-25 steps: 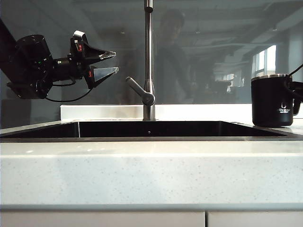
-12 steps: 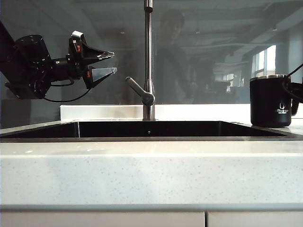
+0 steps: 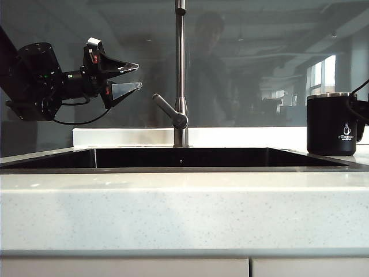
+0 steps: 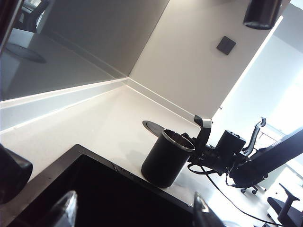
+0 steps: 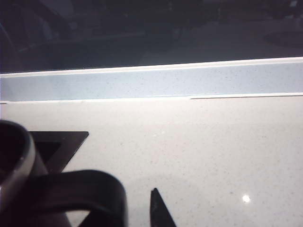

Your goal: Pick up the mug next to the sink, go to the faucet to get some water, pour the water into the sink, and finally put the mug back to its place.

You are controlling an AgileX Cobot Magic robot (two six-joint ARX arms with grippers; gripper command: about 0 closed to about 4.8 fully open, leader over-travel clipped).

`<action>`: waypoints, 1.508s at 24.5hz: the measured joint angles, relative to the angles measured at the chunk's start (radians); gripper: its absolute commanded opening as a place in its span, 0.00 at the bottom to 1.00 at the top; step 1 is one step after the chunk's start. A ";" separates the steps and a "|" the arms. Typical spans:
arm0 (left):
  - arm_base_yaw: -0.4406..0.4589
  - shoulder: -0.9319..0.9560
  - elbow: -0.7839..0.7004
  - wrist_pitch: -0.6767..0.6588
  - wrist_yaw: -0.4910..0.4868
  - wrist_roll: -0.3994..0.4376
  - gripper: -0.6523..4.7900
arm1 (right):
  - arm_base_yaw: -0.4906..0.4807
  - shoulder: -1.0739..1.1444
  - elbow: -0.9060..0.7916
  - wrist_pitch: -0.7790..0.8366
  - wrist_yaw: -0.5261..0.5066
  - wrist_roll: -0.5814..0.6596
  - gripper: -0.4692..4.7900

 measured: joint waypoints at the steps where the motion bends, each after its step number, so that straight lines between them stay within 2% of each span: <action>1: 0.000 0.000 0.000 0.000 0.000 0.000 0.69 | 0.000 0.000 -0.004 0.002 0.000 0.000 0.30; 7: 0.001 0.000 0.000 0.000 -0.001 0.000 0.69 | 0.000 -0.015 -0.055 0.005 0.002 0.000 0.30; 18: 0.001 0.000 0.001 0.000 0.000 0.000 0.68 | 0.000 -0.170 -0.151 0.035 0.006 0.022 0.30; 19: 0.004 0.000 0.001 0.001 0.002 -0.006 0.62 | 0.000 -0.204 -0.170 0.034 0.006 0.051 0.29; 20: 0.006 0.000 0.001 0.003 0.002 -0.020 0.50 | 0.000 -0.227 -0.183 0.034 0.006 0.070 0.29; 22: 0.013 0.000 0.001 0.037 0.003 -0.058 0.08 | -0.002 -0.270 -0.207 0.034 0.006 0.098 0.26; 23: 0.015 0.000 0.001 0.063 0.003 -0.077 0.12 | -0.002 -0.299 -0.223 0.028 0.006 0.116 0.21; 24: 0.018 -0.004 0.002 0.064 0.011 -0.097 0.11 | -0.001 -0.327 -0.235 0.018 0.006 0.129 0.12; 25: 0.020 -0.006 0.002 0.064 0.014 -0.107 0.11 | 0.001 -0.360 -0.248 0.005 0.005 0.146 0.07; 30: 0.036 -0.046 0.002 0.064 0.040 -0.134 0.11 | 0.002 -0.495 -0.276 -0.050 -0.036 0.183 0.08; 33: 0.053 -0.089 0.002 0.064 0.055 -0.142 0.12 | 0.002 -0.587 -0.278 -0.138 -0.035 0.211 0.16; 35: 0.072 -0.126 0.002 0.064 0.053 -0.150 0.12 | 0.006 -0.643 -0.278 -0.186 -0.027 0.232 0.17; 37: 0.114 -0.210 0.002 0.064 0.050 -0.155 0.12 | 0.008 -0.769 -0.278 -0.348 -0.023 0.277 0.16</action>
